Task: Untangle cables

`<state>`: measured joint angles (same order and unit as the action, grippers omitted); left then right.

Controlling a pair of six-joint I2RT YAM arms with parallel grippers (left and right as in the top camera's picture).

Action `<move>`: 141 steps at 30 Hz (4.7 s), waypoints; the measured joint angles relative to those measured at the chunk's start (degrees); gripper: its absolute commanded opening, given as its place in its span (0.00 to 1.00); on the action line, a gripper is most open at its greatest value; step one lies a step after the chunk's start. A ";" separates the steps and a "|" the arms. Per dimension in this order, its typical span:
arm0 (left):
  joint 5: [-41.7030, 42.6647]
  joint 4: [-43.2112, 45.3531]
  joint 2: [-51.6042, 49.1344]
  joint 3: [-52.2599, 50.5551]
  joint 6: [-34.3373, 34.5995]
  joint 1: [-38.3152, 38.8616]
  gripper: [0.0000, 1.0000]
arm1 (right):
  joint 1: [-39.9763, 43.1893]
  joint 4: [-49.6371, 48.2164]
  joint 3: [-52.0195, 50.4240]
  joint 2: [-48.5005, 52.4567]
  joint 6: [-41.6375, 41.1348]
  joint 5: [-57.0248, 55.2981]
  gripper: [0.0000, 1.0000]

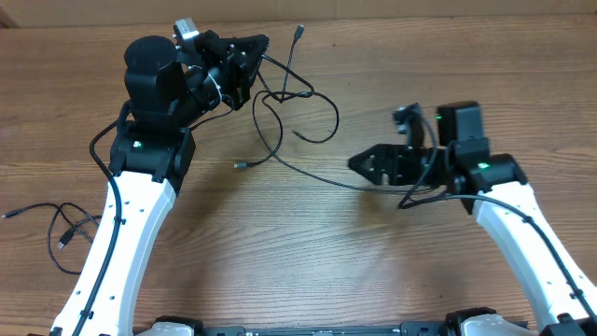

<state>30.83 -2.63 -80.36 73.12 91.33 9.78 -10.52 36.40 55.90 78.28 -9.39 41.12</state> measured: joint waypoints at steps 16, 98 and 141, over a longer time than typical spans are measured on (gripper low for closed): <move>0.98 -0.39 0.00 0.00 -2.43 0.00 0.04 | -11.45 -12.85 -0.09 0.00 -0.72 -0.81 0.72; -13.09 -21.18 0.00 0.00 9.05 0.00 0.04 | -23.82 -28.44 -0.09 11.65 -29.40 -24.65 0.68; -3.72 -17.09 0.00 0.00 2.49 -0.92 0.04 | -17.97 -60.19 -0.07 28.09 -96.41 -17.84 0.62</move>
<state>27.11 -19.73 -80.36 73.12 93.82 8.86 -28.49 -23.79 55.83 106.37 -105.80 23.29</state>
